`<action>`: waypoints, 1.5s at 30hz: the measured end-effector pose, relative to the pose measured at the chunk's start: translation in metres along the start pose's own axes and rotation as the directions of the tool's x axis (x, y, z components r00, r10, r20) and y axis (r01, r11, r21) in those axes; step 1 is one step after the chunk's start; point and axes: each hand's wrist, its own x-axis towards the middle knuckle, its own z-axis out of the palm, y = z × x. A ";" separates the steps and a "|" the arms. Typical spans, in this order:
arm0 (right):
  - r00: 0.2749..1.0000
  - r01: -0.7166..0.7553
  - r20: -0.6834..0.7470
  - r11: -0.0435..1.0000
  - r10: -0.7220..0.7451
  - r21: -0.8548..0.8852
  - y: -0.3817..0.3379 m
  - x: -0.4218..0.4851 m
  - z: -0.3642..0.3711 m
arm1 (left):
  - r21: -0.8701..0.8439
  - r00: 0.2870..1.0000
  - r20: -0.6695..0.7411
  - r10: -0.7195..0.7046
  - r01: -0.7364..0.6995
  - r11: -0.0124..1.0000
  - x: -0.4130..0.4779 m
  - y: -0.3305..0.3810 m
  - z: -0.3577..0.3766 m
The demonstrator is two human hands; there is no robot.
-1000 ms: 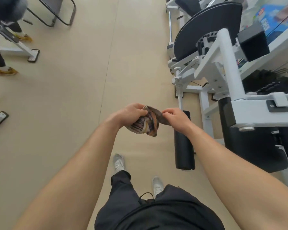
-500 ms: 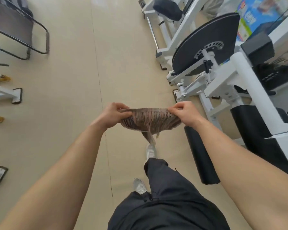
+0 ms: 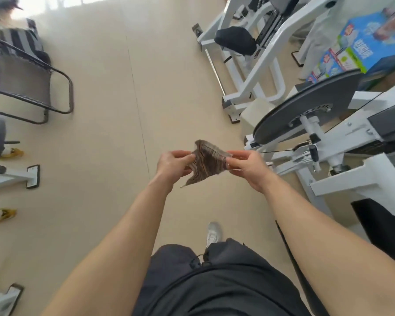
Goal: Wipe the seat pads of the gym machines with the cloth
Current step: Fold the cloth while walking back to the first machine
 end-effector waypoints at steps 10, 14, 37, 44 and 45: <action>0.971 0.164 -0.172 0.986 -0.168 -0.037 -0.076 0.105 0.066 | -0.019 0.984 0.164 0.063 -0.061 0.998 0.108 0.104 0.008; 0.952 0.183 -0.227 0.976 -0.205 -0.115 -0.108 0.143 0.090 | 0.084 0.976 0.214 0.046 -0.065 0.994 0.161 0.143 -0.008; 0.888 0.383 -0.423 0.802 -0.182 0.458 -0.313 0.325 -0.049 | 0.060 0.680 0.724 0.118 -0.231 0.971 0.391 0.343 0.100; 0.691 0.319 -0.691 0.948 -0.213 0.026 -0.344 0.371 -0.106 | 0.146 0.650 0.584 0.486 -0.673 0.725 0.436 0.421 0.152; 0.674 0.297 -0.708 0.955 -0.210 0.000 -0.345 0.378 -0.111 | 0.154 0.594 0.589 0.548 -0.749 0.645 0.441 0.432 0.159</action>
